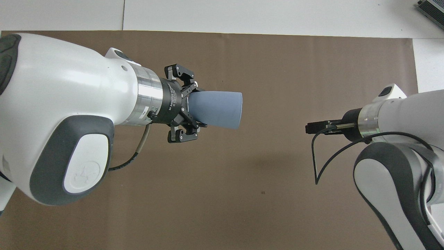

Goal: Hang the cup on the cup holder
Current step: 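Move the cup with the left gripper over the wire rack while the right gripper retreats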

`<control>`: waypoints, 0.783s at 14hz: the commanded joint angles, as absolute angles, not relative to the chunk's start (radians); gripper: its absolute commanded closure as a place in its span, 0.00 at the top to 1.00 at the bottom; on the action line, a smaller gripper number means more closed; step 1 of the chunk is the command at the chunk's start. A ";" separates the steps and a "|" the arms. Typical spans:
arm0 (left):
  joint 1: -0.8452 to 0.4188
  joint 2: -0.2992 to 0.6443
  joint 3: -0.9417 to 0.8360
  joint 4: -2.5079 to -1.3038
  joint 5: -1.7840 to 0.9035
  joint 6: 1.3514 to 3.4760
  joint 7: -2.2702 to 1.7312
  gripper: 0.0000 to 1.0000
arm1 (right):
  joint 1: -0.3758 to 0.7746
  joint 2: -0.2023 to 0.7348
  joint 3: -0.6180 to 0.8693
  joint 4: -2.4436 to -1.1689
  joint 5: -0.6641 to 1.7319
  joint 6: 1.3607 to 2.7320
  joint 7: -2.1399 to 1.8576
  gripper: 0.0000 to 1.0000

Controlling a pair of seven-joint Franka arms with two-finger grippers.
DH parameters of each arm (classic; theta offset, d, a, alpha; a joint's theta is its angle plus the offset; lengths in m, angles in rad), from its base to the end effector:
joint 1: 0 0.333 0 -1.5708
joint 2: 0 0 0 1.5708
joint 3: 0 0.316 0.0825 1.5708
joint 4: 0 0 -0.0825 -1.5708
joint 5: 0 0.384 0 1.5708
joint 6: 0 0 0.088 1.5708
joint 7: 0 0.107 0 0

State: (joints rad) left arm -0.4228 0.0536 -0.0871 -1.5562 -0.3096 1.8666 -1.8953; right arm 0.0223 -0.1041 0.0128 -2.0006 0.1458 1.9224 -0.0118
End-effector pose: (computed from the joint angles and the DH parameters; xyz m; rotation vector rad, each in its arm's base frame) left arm 0.5118 -0.3113 0.6343 2.0903 1.8306 -0.2790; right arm 0.5297 0.0290 0.5072 -3.0049 0.0025 -0.0366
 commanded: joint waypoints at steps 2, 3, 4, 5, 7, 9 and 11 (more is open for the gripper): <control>-0.399 0.011 -0.087 -1.565 -0.172 1.784 -1.781 0.00 | -0.043 -0.019 0.023 -1.803 0.031 1.742 -0.002 1.00; -0.394 0.003 -0.087 -1.562 -0.148 1.769 -1.767 0.00 | -0.049 -0.011 0.023 -1.775 0.022 1.720 0.002 1.00; -0.394 -0.003 -0.087 -1.562 -0.121 1.749 -1.744 0.00 | -0.049 -0.011 0.021 -1.763 0.018 1.714 0.008 1.00; -0.394 -0.009 -0.087 -1.562 -0.092 1.723 -1.712 0.00 | -0.045 -0.014 0.021 -1.760 0.017 1.715 0.041 1.00; -0.391 -0.015 -0.087 -1.566 -0.025 1.680 -1.659 0.00 | -0.041 -0.018 0.025 -1.724 0.002 1.701 0.069 1.00; -0.362 -0.021 -0.087 -1.568 0.035 1.642 -1.593 0.00 | -0.048 -0.009 0.025 -1.637 0.002 1.607 0.063 1.00; -0.353 -0.023 -0.086 -1.568 0.084 1.626 -1.531 0.00 | -0.051 -0.008 0.022 -1.577 0.000 1.547 0.031 1.00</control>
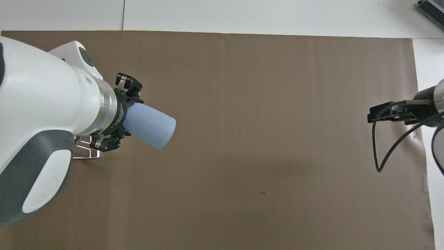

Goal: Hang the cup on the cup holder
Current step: 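Move the cup with the left gripper over the wire rack while the right gripper retreats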

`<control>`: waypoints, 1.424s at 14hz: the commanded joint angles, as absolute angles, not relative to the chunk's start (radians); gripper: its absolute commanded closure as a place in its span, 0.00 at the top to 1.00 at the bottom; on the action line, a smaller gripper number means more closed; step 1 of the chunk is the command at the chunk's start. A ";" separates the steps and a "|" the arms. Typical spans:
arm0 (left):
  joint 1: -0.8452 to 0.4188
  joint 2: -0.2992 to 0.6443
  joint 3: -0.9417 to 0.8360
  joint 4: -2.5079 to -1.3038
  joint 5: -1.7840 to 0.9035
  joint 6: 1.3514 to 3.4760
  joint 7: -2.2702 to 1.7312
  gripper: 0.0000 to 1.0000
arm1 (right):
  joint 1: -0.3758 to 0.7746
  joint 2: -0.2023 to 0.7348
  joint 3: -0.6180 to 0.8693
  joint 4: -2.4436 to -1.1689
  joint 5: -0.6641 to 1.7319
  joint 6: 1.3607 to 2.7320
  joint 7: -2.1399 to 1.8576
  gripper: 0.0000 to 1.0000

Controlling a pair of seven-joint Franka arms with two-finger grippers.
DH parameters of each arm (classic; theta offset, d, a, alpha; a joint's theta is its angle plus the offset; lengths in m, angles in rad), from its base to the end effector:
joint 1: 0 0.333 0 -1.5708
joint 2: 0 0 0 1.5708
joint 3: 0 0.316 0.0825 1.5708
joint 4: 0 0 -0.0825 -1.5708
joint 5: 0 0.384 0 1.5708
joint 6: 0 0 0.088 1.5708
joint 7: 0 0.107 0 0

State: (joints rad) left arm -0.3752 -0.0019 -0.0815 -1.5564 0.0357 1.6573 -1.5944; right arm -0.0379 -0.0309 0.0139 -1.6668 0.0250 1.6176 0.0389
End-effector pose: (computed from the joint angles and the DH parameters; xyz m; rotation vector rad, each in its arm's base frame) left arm 0.5069 -0.2452 0.6406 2.5873 1.6519 0.1290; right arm 0.5472 -0.0105 0.6002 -3.1154 0.1002 0.0288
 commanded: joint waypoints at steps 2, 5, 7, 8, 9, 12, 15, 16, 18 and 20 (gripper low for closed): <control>-0.339 -0.023 -0.086 -1.568 0.155 1.624 -1.522 0.00 | -0.063 -0.008 0.020 -1.569 -0.002 1.531 -0.029 1.00; -0.281 -0.025 -0.086 -1.572 0.189 1.623 -1.424 0.00 | -0.061 -0.023 0.018 -1.606 -0.002 1.531 -0.025 1.00; -0.249 -0.029 -0.086 -1.572 0.244 1.617 -1.352 0.00 | -0.074 -0.025 0.018 -1.611 0.002 1.534 -0.021 1.00; -0.232 -0.031 -0.084 -1.574 0.268 1.617 -1.320 0.00 | -0.068 -0.028 0.018 -1.621 0.002 1.534 -0.020 1.00; -0.210 -0.029 -0.086 -1.575 0.288 1.621 -1.287 0.00 | -0.061 -0.025 0.006 -1.612 0.002 1.540 -0.024 1.00; -0.167 -0.046 -0.086 -1.629 0.366 1.725 -1.262 0.00 | -0.003 -0.017 -0.077 -1.595 0.006 1.531 -0.035 1.00; -0.132 -0.072 -0.086 -1.725 0.434 1.937 -1.266 0.00 | 0.000 -0.023 -0.077 -1.611 0.005 1.543 -0.029 1.00; -0.115 -0.074 -0.084 -1.742 0.451 1.995 -1.266 0.00 | 0.000 -0.025 -0.077 -1.615 0.006 1.543 -0.026 1.00; -0.081 -0.090 -0.086 -1.796 0.494 2.089 -1.273 0.00 | -0.002 -0.028 -0.077 -1.615 0.011 1.537 -0.026 1.00; -0.060 -0.121 -0.084 -1.880 0.541 2.185 -1.293 0.00 | -0.002 -0.038 -0.077 -1.614 0.012 1.536 -0.028 1.00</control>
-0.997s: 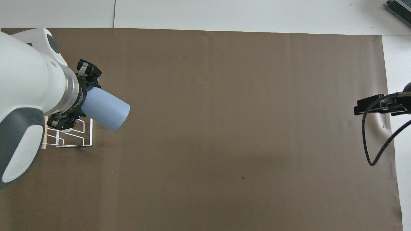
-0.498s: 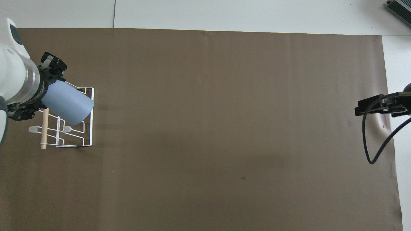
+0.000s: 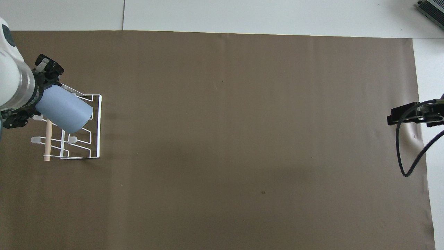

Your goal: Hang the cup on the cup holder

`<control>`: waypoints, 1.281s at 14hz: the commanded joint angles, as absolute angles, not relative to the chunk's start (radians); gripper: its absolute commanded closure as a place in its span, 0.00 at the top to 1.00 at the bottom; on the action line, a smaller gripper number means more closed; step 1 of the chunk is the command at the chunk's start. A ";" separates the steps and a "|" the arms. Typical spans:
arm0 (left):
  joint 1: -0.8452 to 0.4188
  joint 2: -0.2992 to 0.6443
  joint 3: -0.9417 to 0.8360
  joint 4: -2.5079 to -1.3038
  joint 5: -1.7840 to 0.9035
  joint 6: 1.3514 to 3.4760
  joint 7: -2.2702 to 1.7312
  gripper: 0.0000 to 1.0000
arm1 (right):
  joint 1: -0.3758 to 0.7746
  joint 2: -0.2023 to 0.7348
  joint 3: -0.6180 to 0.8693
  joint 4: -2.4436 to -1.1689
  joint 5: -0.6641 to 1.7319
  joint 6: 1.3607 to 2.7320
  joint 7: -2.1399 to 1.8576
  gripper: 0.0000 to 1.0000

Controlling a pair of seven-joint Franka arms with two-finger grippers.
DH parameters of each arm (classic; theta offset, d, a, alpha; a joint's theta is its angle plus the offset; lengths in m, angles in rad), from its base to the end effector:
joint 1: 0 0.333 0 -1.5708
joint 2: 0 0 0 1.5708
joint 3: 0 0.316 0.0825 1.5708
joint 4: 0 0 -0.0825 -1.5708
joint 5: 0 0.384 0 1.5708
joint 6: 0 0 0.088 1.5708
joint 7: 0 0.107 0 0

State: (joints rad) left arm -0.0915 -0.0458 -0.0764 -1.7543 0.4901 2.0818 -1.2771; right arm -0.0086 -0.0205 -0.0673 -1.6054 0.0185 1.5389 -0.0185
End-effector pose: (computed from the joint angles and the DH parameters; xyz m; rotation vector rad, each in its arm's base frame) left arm 0.5771 -0.0748 0.6198 -2.5838 -1.3233 -0.8747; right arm 0.5427 -0.0396 0.6168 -3.1175 0.0892 0.0703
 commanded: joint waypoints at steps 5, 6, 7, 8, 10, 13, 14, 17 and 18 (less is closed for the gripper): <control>-0.019 -0.063 -0.086 -1.907 0.661 2.330 -1.400 0.00 | -0.002 -0.098 -0.077 -1.614 0.012 1.532 -0.026 1.00; -0.017 -0.043 -0.086 -1.907 0.693 2.341 -1.422 0.00 | 0.000 -0.126 -0.077 -1.614 0.012 1.531 -0.028 1.00; -0.017 -0.029 -0.086 -1.907 0.737 2.359 -1.457 0.00 | -0.002 -0.146 -0.077 -1.614 0.012 1.529 -0.026 1.00; -0.017 -0.005 -0.086 -1.904 0.783 2.365 -1.510 0.00 | -0.002 -0.147 -0.077 -1.614 0.012 1.529 -0.028 1.00; -0.018 0.017 -0.086 -1.898 0.854 2.367 -1.568 0.00 | 0.000 -0.147 -0.077 -1.614 0.012 1.529 -0.028 1.00; -0.017 0.025 -0.086 -1.898 0.862 2.381 -1.588 0.00 | 0.000 -0.147 -0.074 -1.615 0.015 1.522 -0.029 1.00; -0.018 0.037 -0.086 -1.898 0.886 2.382 -1.624 0.00 | -0.002 -0.147 -0.074 -1.615 0.015 1.517 -0.025 1.00; -0.028 0.055 -0.086 -1.902 1.003 2.382 -1.752 0.00 | -0.008 -0.149 -0.081 -1.615 0.018 1.488 -0.025 1.00; -0.029 0.055 -0.086 -1.905 1.005 2.381 -1.755 0.00 | -0.006 -0.150 -0.080 -1.621 0.018 1.482 -0.026 1.00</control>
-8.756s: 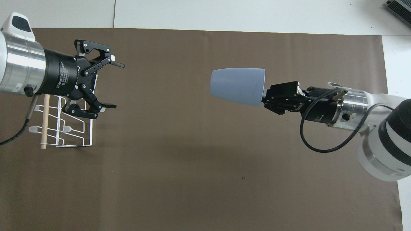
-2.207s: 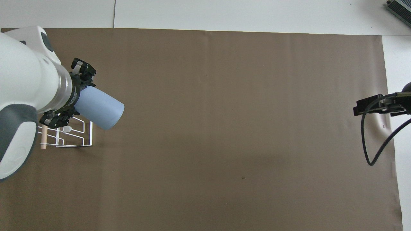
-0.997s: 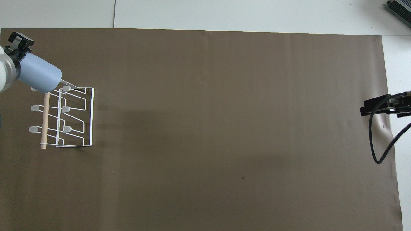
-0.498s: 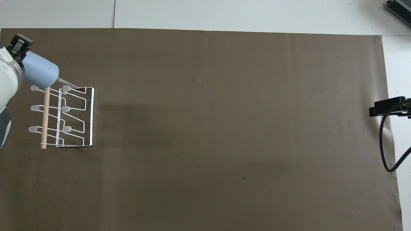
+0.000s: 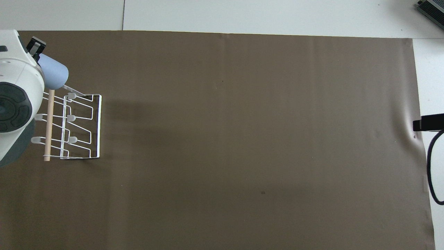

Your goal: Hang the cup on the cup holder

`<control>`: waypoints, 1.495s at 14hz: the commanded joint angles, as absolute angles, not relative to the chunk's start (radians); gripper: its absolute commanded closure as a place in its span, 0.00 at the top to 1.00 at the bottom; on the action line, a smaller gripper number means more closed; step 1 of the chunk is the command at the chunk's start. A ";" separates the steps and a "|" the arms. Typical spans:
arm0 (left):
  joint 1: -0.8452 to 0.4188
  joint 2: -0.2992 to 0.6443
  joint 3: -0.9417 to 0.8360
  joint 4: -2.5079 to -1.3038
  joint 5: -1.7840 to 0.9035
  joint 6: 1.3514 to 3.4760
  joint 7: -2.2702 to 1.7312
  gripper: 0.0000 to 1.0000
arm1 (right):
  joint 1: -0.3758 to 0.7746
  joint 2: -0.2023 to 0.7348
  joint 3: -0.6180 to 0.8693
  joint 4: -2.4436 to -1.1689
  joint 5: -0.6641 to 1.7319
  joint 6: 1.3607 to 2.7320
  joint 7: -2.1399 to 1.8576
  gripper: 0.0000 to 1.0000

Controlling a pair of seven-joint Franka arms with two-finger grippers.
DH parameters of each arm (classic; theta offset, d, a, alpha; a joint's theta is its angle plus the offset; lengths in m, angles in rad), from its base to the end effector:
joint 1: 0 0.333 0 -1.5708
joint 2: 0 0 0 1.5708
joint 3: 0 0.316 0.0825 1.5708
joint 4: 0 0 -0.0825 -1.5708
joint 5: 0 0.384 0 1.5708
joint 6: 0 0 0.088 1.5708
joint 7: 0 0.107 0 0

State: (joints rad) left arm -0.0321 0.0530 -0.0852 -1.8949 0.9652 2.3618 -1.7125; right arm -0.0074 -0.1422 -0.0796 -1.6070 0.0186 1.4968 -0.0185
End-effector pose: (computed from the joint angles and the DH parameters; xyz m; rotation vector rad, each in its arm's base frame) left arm 0.6092 -0.0604 0.5221 -2.3453 -1.3161 -1.2388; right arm 0.4995 -0.0449 0.6758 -3.1114 0.1030 -0.0515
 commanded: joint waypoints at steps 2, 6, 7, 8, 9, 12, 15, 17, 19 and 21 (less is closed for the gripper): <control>-0.037 0.042 -0.086 -1.942 1.008 2.375 -1.779 0.00 | -0.008 -0.143 -0.078 -1.626 0.018 1.461 -0.026 1.00; -0.052 0.006 -0.087 -2.037 1.094 2.379 -1.891 0.00 | -0.005 -0.120 -0.078 -1.632 0.014 1.470 -0.025 1.00; -0.054 0.002 -0.089 -2.060 1.101 2.378 -1.919 0.00 | -0.005 -0.114 -0.077 -1.632 0.012 1.471 -0.025 1.00; -0.069 -0.006 -0.089 -2.074 1.109 2.372 -1.934 0.00 | -0.005 -0.109 -0.077 -1.632 0.009 1.473 -0.025 1.00; -0.080 -0.009 -0.089 -2.086 1.111 2.367 -1.937 0.00 | -0.003 -0.107 -0.077 -1.635 0.009 1.473 -0.025 1.00; -0.081 -0.023 -0.089 -2.114 1.114 2.365 -1.940 0.00 | -0.003 -0.107 -0.075 -1.638 0.005 1.485 -0.026 1.00; -0.081 -0.029 -0.089 -2.137 1.150 2.365 -1.940 0.00 | -0.003 -0.107 -0.075 -1.638 0.005 1.485 -0.026 1.00; -0.081 -0.038 -0.089 -2.160 1.154 2.368 -1.940 0.00 | -0.003 -0.107 -0.074 -1.638 0.003 1.480 -0.026 1.00; -0.081 -0.044 -0.089 -2.175 1.154 2.368 -1.940 0.00 | -0.003 -0.107 -0.074 -1.638 0.003 1.483 -0.026 1.00; -0.078 -0.055 -0.089 -2.197 1.154 2.376 -1.940 0.00 | -0.005 -0.107 -0.074 -1.638 0.003 1.485 -0.028 1.00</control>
State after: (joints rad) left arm -0.0714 -0.0087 -0.0994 -2.1434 1.1262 2.3623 -1.9184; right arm -0.0053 -0.1006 -0.0759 -1.6252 0.0186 1.4706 -0.0185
